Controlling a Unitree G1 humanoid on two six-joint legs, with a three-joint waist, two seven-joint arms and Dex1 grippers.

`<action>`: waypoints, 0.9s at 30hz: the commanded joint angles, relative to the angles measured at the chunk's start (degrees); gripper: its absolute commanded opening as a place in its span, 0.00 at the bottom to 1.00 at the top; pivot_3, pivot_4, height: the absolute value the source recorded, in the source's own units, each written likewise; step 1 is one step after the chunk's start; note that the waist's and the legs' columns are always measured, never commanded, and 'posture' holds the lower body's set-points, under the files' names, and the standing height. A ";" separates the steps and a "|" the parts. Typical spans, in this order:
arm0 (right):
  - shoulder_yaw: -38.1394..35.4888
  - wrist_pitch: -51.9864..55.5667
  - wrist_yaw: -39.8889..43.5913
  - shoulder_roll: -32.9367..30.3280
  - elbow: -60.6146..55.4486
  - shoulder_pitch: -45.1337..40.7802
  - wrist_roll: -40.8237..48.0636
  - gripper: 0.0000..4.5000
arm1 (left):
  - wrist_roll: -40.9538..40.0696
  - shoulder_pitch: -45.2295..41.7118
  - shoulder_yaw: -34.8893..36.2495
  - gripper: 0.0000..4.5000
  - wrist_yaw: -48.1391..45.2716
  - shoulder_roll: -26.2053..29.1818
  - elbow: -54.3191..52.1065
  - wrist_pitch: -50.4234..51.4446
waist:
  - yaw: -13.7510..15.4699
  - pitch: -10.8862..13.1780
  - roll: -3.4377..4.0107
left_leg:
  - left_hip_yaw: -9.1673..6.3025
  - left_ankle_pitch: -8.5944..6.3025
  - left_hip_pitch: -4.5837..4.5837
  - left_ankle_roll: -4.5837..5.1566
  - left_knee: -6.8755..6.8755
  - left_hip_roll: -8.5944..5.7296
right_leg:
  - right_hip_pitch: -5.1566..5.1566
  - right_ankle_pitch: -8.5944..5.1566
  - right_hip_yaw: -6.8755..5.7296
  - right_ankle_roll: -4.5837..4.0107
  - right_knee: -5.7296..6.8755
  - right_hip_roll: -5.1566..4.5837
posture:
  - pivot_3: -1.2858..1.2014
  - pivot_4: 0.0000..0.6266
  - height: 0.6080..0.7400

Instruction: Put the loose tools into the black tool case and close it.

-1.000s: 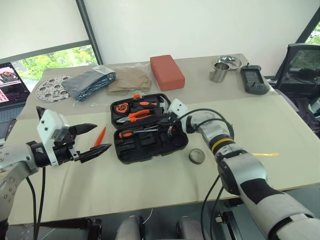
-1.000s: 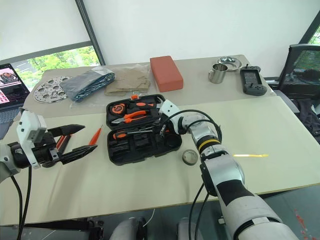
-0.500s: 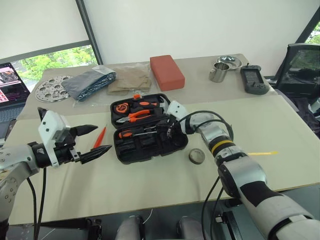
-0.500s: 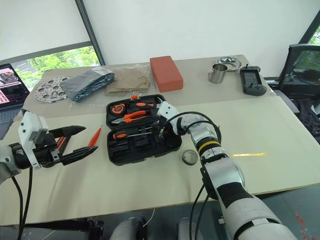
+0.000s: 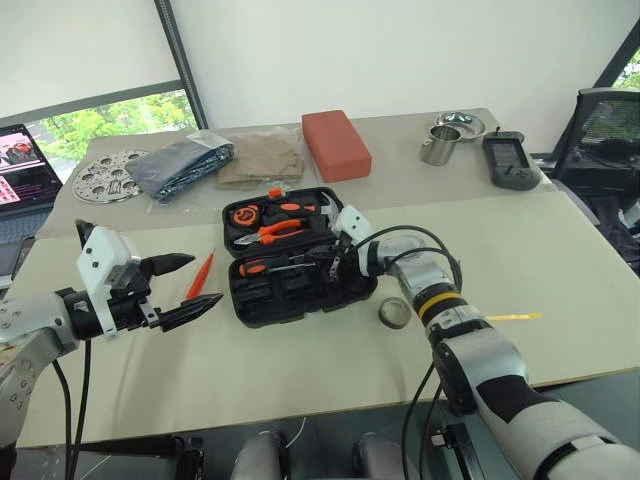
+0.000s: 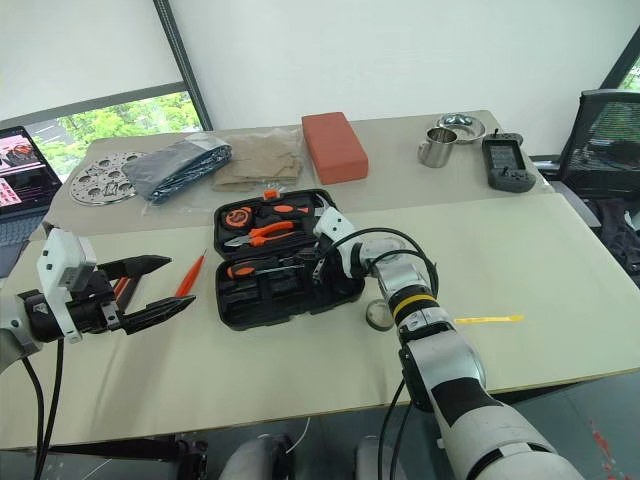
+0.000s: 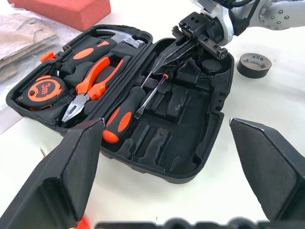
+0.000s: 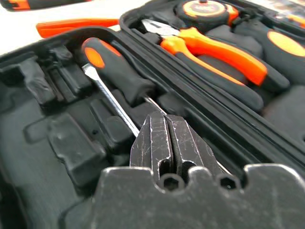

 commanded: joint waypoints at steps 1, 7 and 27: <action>2.74 3.11 -2.14 -1.48 2.45 0.94 -3.52 0.01 | 0.37 -0.49 1.54 1.00 -0.19 1.03 -0.50 -1.15 | 0.07 -0.01 -0.01 | 0.00 0.00 0.03 0.00 0.01 0.00 | 0.03 0.00 0.00 0.00 0.00 0.00 | 0.52 0.24 0.97; 5.44 3.95 -3.30 -1.58 1.51 2.35 -5.15 0.01 | 0.64 -0.40 1.22 1.00 -0.13 0.80 -0.50 -1.34 | 0.18 -0.20 -0.24 | -0.01 -0.01 0.32 0.00 0.01 0.00 | 0.24 -0.01 -0.01 -0.02 0.00 -0.03 | 0.52 0.24 0.97; -4.13 13.73 4.55 -8.02 -39.97 9.18 13.47 0.77 | 16.35 -1.84 -3.97 1.00 18.35 -11.73 14.08 -8.57 | 0.21 -0.14 -0.26 | -0.01 -0.01 0.02 0.00 -0.19 0.06 | -0.06 -0.02 0.01 -0.05 -0.02 -0.10 | 0.52 0.24 0.97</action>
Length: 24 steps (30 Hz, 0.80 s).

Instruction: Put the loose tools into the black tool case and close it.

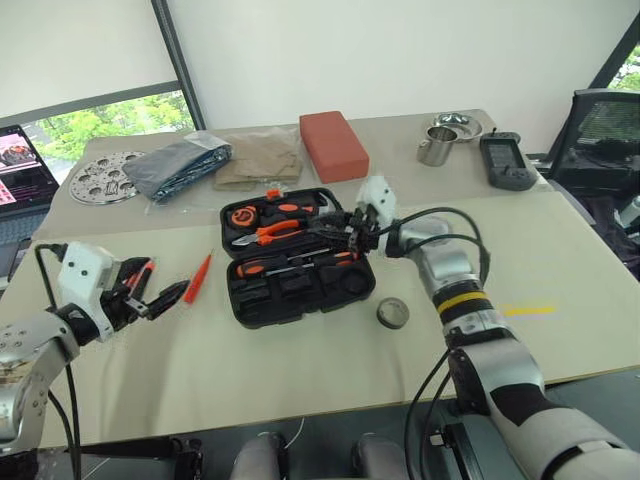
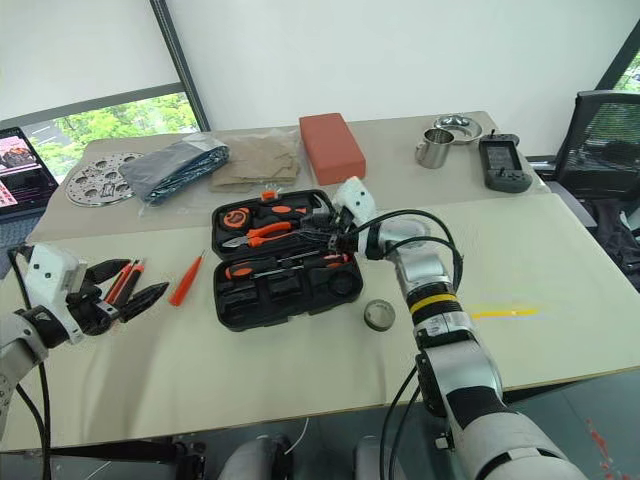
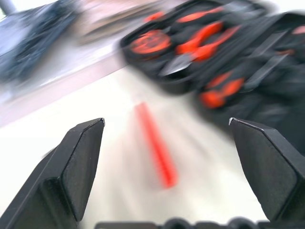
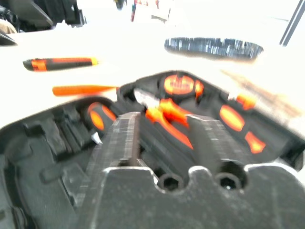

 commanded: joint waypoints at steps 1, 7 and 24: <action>0.29 5.83 -0.02 -2.05 -13.33 3.33 2.87 0.77 | 2.04 -2.90 -3.97 1.00 3.33 -3.51 1.69 -0.78 | 0.25 0.00 0.00 | 0.00 0.00 0.00 0.00 -0.02 -0.04 | 0.00 0.00 0.00 0.00 0.00 -0.05 | 0.52 0.24 0.97; 1.15 11.94 -1.40 -5.72 -25.36 9.54 3.71 0.77 | 8.12 -9.18 -9.98 1.00 9.17 -8.36 10.26 -1.98 | 1.04 0.00 -0.04 | 0.00 -0.01 -0.04 0.02 0.06 -0.06 | -0.02 0.00 0.00 0.00 0.01 0.02 | 0.52 0.24 0.97; -6.17 23.44 1.73 -16.29 -39.53 16.89 18.93 0.78 | 14.02 -17.27 -17.27 0.20 9.84 -12.40 22.67 -6.43 | 1.60 0.02 -0.09 | -0.01 -0.01 -0.07 0.04 0.15 -0.11 | 0.02 0.00 0.00 0.01 -0.02 0.08 | 0.52 0.24 0.97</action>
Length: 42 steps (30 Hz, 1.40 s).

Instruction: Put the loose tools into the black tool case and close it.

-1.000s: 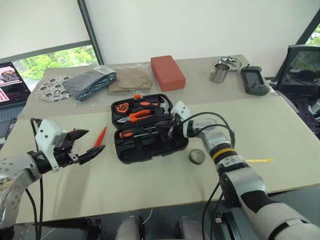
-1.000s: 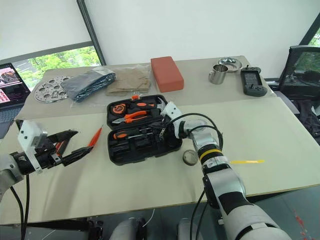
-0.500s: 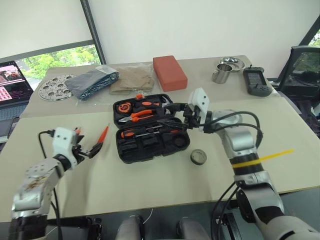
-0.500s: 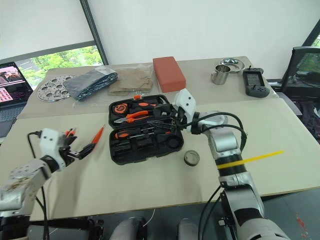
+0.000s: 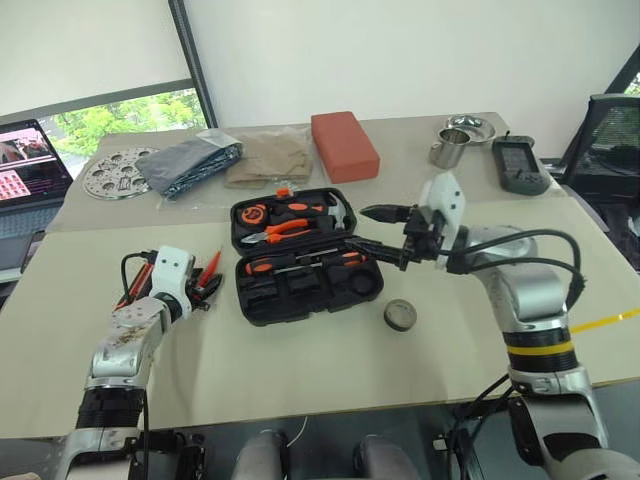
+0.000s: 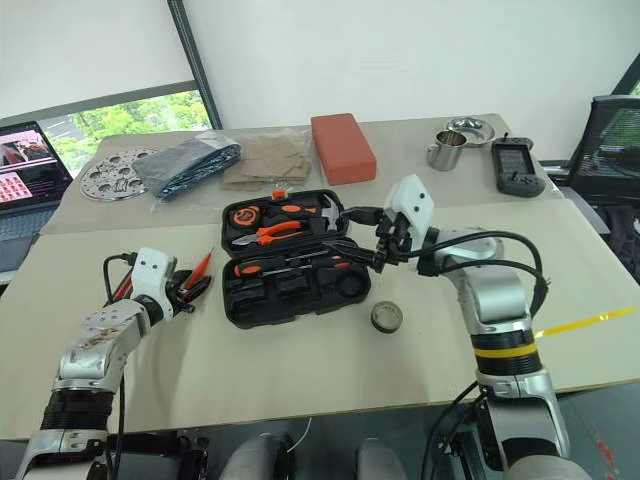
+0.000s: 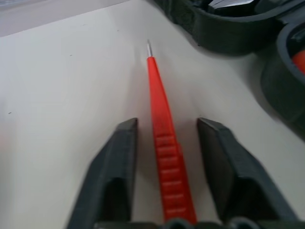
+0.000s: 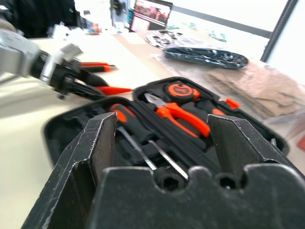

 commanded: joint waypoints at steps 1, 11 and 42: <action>-2.09 1.90 2.23 -2.25 -4.57 0.29 5.07 0.78 | 0.87 0.58 0.66 0.11 -0.23 0.75 0.71 -1.35 | -0.17 0.00 0.00 | 0.00 0.00 0.00 0.00 0.00 0.00 | -0.01 0.00 0.01 0.00 -0.01 0.00 | 0.52 0.24 0.97; -0.77 2.60 2.99 -4.92 -5.47 -0.38 6.59 1.00 | -0.32 -0.53 4.11 0.03 -2.23 2.67 0.22 -6.11 | -0.11 0.03 -0.05 | -0.02 -0.01 -0.02 0.01 0.00 0.03 | -0.01 0.00 0.02 0.00 -0.06 0.05 | 0.52 0.24 0.97; -8.31 1.74 -2.36 -10.66 -12.41 10.83 9.80 1.00 | 7.74 -21.16 -20.12 0.03 -40.12 6.28 13.60 -22.48 | 0.12 0.05 -0.06 | 0.04 -0.02 -0.42 0.06 0.16 0.17 | -0.08 -0.01 0.18 0.02 -0.25 0.53 | 0.52 0.24 0.97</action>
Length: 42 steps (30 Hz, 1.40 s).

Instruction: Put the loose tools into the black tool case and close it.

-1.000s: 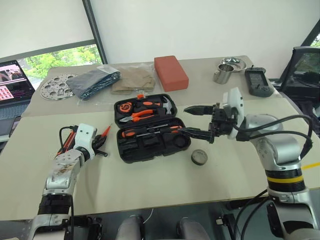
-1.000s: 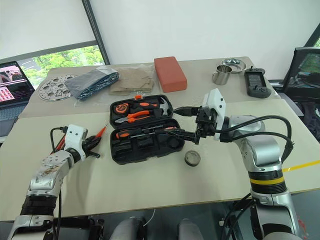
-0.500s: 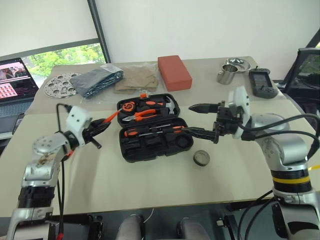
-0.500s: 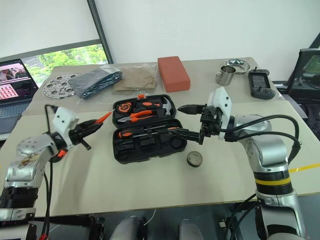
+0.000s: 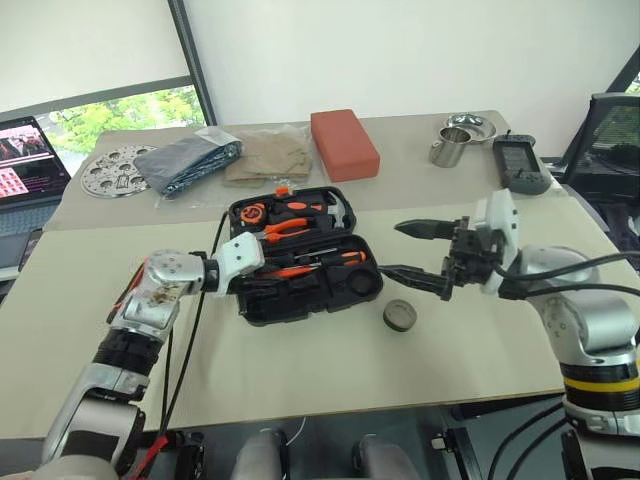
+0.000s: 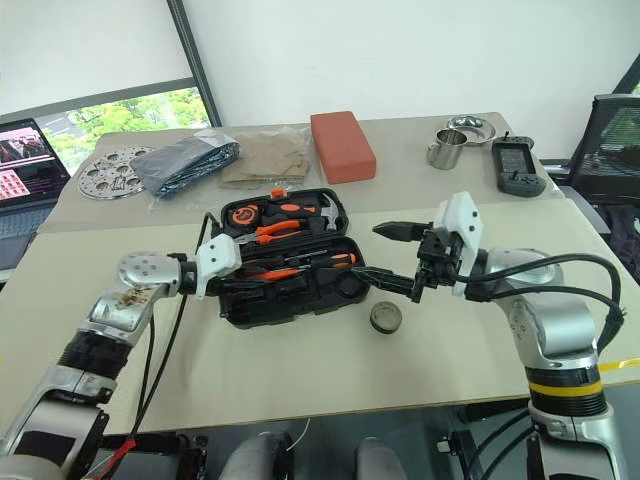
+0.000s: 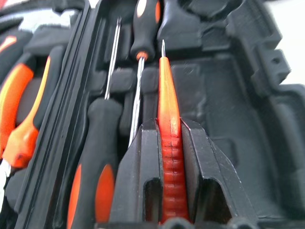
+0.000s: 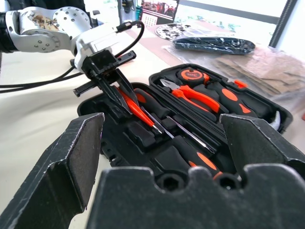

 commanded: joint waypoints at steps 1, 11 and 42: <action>-2.51 -0.30 -0.96 -1.15 -2.80 0.51 1.61 1.00 | 1.16 -1.81 -0.47 0.03 -1.61 0.17 1.39 -1.06 | 0.01 0.00 0.00 | -0.01 0.00 0.00 0.00 0.00 0.00 | 0.00 0.00 0.00 0.00 -0.01 0.00 | 0.52 0.24 0.97; -2.21 -1.04 -1.84 -0.94 -2.57 0.62 1.40 1.00 | 2.00 -2.25 -1.81 0.03 -5.70 0.14 1.07 0.98 | 0.01 0.00 0.01 | -0.02 0.00 0.00 0.00 0.02 0.00 | 0.02 0.00 0.00 0.00 0.01 0.02 | 0.52 0.24 0.97; -1.42 -2.63 -1.34 -0.72 -0.89 -0.05 0.51 1.00 | -7.81 -4.65 9.25 0.82 -1.16 -1.53 -9.14 12.71 | 0.10 -0.01 0.02 | -0.09 0.01 -0.04 0.00 0.09 -0.01 | 0.04 0.00 0.00 0.00 0.04 0.04 | 0.52 0.24 0.97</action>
